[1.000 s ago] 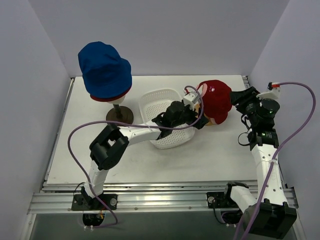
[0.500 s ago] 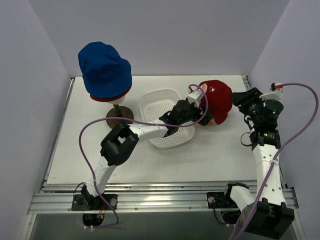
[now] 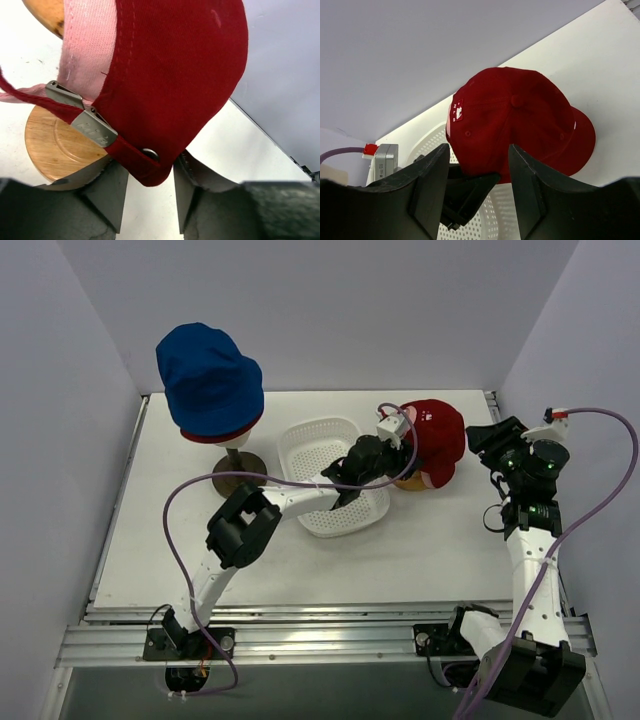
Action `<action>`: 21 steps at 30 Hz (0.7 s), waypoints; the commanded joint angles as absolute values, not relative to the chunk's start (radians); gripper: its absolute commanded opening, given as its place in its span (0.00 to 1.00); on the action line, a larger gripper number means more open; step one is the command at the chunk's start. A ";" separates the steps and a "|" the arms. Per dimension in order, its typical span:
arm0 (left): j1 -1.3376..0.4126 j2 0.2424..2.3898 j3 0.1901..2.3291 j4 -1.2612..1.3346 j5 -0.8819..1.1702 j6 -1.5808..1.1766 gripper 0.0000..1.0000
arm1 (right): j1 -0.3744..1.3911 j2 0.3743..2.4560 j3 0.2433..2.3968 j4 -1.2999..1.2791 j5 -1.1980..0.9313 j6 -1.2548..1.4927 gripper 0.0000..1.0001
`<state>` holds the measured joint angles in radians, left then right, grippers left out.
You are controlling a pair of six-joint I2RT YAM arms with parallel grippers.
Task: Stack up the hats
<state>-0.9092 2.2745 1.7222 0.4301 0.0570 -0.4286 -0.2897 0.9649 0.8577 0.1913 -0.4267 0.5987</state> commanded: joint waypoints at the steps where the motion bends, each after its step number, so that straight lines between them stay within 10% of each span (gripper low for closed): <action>1: -0.896 2.252 1.732 0.462 0.009 -0.434 0.45 | -0.302 0.977 0.845 0.267 -0.459 0.598 0.46; 21: -0.838 2.227 1.747 0.393 -0.049 -0.502 0.45 | -0.426 1.002 0.666 0.377 -0.545 0.606 0.44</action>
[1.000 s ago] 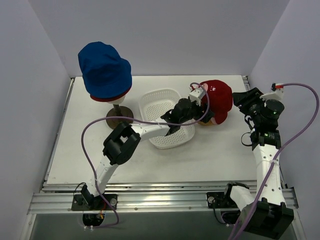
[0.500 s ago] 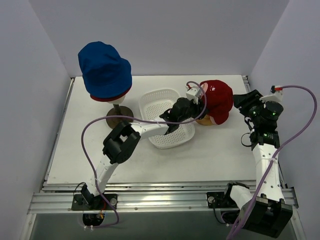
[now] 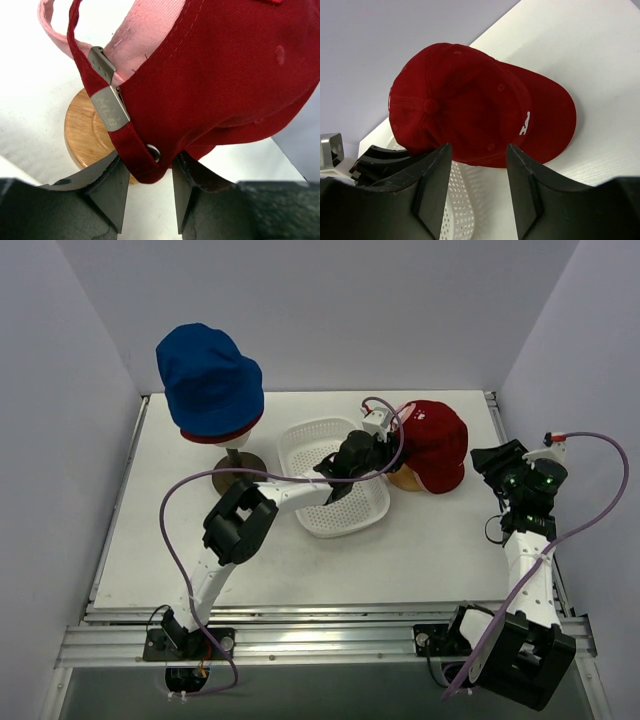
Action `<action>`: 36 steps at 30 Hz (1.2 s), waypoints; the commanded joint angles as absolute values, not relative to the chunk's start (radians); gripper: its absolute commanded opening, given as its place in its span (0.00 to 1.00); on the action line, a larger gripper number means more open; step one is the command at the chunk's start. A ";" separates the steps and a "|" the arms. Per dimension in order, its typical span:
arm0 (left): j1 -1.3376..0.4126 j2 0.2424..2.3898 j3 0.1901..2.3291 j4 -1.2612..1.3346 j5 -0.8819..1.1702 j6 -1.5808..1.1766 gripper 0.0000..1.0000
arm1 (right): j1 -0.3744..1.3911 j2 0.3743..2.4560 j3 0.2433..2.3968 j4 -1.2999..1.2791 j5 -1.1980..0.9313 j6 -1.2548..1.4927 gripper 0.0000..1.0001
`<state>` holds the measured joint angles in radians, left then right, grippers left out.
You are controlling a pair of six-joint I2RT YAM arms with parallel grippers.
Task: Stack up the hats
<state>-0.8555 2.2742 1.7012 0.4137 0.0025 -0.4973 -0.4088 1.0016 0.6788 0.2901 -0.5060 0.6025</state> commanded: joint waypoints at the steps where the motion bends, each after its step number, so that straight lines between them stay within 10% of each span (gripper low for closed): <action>1: -0.838 2.227 1.749 0.385 -0.051 -0.502 0.46 | -0.431 1.005 0.655 0.386 -0.545 0.609 0.42; 13: -0.833 2.210 1.770 0.339 -0.084 -0.495 0.54 | -0.529 1.190 0.633 0.477 -0.514 0.709 0.24; 36: -0.813 2.171 1.706 0.449 0.090 -0.494 0.68 | -0.393 1.701 0.951 0.534 -0.428 0.683 0.21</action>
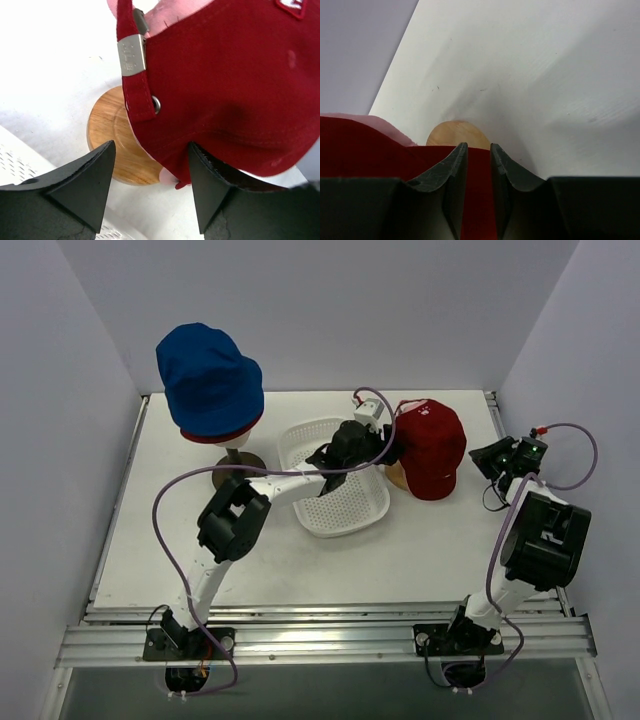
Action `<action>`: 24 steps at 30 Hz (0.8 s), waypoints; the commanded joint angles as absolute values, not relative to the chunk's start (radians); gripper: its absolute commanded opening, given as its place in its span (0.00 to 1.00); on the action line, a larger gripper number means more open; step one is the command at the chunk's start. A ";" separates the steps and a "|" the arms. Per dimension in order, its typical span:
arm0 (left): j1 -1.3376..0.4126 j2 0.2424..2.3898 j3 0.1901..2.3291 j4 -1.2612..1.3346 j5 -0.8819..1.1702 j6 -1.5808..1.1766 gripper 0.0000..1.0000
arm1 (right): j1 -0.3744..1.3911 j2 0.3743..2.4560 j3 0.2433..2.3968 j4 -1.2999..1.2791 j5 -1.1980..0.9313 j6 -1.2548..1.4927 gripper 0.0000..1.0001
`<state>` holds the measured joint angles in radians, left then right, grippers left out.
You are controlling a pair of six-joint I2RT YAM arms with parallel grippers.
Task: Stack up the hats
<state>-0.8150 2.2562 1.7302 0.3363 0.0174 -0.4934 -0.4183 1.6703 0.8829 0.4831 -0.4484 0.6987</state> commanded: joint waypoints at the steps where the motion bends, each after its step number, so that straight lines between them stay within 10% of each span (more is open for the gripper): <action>1: -0.815 2.161 1.689 0.451 0.101 -0.494 0.69 | -0.388 1.713 0.960 0.534 -0.425 0.683 0.21; 9: -0.819 2.120 1.598 0.488 0.097 -0.488 0.69 | -0.380 1.827 1.037 0.552 -0.416 0.701 0.14; 24: -0.833 2.122 1.601 0.430 0.078 -0.494 0.28 | -0.337 1.993 1.080 0.630 -0.471 0.732 0.08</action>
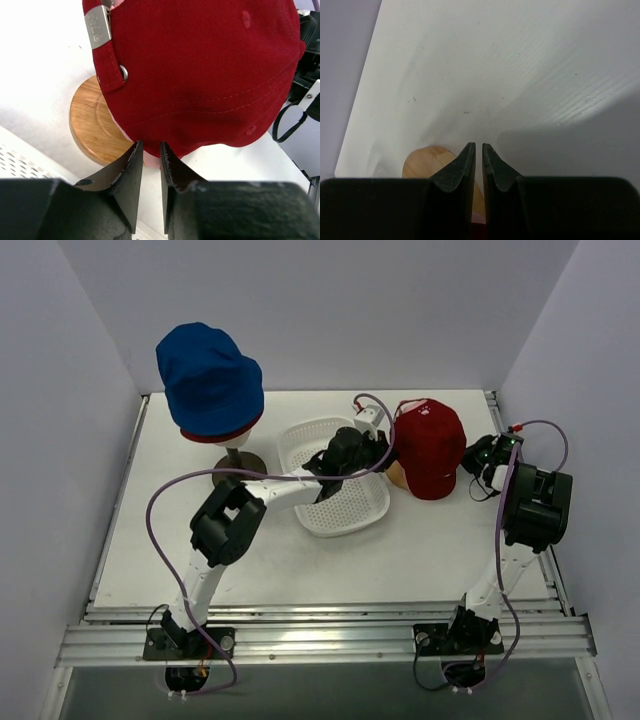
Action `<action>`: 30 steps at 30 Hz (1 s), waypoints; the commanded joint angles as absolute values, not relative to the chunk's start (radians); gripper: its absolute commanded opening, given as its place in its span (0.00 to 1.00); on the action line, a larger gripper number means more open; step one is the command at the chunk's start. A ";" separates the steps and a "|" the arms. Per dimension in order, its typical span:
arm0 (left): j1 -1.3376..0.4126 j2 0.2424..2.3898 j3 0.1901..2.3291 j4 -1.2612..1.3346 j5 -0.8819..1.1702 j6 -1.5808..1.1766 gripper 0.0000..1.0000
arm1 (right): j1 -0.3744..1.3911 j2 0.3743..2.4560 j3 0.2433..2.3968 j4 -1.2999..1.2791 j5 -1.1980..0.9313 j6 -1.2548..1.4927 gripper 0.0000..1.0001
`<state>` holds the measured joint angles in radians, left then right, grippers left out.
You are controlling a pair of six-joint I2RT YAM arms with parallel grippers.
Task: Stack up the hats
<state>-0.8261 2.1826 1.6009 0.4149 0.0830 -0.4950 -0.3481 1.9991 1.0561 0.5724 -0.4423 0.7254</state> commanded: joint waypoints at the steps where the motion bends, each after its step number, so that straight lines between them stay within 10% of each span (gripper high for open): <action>1: -0.833 2.121 1.600 0.428 0.074 -0.495 0.27 | -0.336 1.991 1.072 0.640 -0.474 0.732 0.08; 22: -0.847 2.146 1.629 0.410 0.060 -0.495 0.24 | -0.337 1.850 0.884 0.721 -0.491 0.756 0.07; 30: -0.845 2.099 1.623 0.376 0.012 -0.483 0.52 | -0.345 1.850 0.870 0.721 -0.492 0.755 0.07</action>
<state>-0.8429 2.1818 1.6009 0.3897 0.0486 -0.4938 -0.3397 1.8927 0.8749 0.6895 -0.4721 0.7567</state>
